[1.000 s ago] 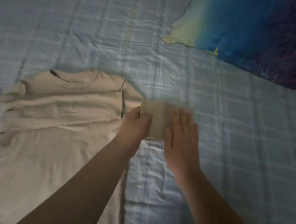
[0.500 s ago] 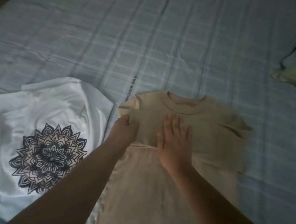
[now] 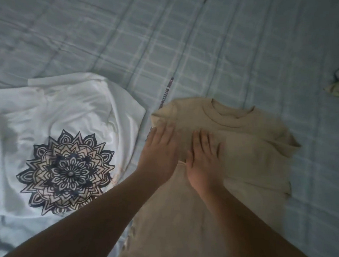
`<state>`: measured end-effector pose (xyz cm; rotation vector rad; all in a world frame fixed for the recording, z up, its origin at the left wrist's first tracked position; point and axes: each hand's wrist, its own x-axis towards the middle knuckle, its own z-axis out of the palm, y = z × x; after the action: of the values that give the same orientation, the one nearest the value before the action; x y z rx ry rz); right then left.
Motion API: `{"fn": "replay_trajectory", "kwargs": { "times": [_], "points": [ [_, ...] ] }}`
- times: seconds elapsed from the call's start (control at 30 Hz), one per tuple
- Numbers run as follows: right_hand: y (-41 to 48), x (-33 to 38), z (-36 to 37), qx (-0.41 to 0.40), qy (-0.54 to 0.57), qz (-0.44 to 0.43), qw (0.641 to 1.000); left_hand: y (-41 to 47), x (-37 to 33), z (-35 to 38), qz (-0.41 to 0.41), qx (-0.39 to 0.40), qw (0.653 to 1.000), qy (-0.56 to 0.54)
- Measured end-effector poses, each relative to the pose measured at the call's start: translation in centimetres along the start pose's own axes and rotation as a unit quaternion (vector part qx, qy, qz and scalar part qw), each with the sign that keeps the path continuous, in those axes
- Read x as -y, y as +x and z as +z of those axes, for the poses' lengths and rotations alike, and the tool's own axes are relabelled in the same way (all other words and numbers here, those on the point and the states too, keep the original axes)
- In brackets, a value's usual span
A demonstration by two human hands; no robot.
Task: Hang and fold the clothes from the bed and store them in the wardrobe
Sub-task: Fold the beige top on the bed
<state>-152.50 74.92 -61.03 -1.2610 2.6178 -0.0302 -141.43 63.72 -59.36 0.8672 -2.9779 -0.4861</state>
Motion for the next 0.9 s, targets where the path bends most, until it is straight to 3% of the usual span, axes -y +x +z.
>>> {"fn": "replay_trajectory", "kwargs": {
  "times": [0.13, 0.3, 0.43, 0.57, 0.73, 0.83, 0.9],
  "points": [
    [-4.1, -2.2, -0.5, -0.003, 0.013, 0.038, 0.999, -0.9, 0.5, 1.9, -0.013, 0.099, 0.994, 0.046],
    [-14.9, -7.4, -0.2, 0.020, 0.009, 0.124, 0.992, -5.5, 0.7, 1.6, -0.015, 0.039, 0.999, -0.010],
    [-25.0, -11.2, 1.0, 0.044, 0.013, 0.181, 0.982, -14.7, 0.6, 2.2, -0.029, 0.054, 0.997, -0.057],
    [-32.3, -12.7, 2.4, 0.005, 0.097, 0.212, 0.972, -24.2, -1.5, 3.1, -0.157, 0.042, 0.971, -0.175],
    [-35.8, -13.0, 1.7, -0.022, 0.275, 0.347, 0.897, -29.0, -3.3, 2.5, -0.337, 0.038, 0.904, -0.262],
    [-36.4, -13.5, 1.0, -0.019, 0.367, 0.452, 0.813, -29.6, -3.2, 1.3, -0.408, 0.124, 0.857, -0.291],
    [-36.8, -14.2, 0.9, 0.047, 0.392, 0.484, 0.781, -30.1, -3.3, 0.9, -0.437, 0.168, 0.803, -0.369]
  ]
}}
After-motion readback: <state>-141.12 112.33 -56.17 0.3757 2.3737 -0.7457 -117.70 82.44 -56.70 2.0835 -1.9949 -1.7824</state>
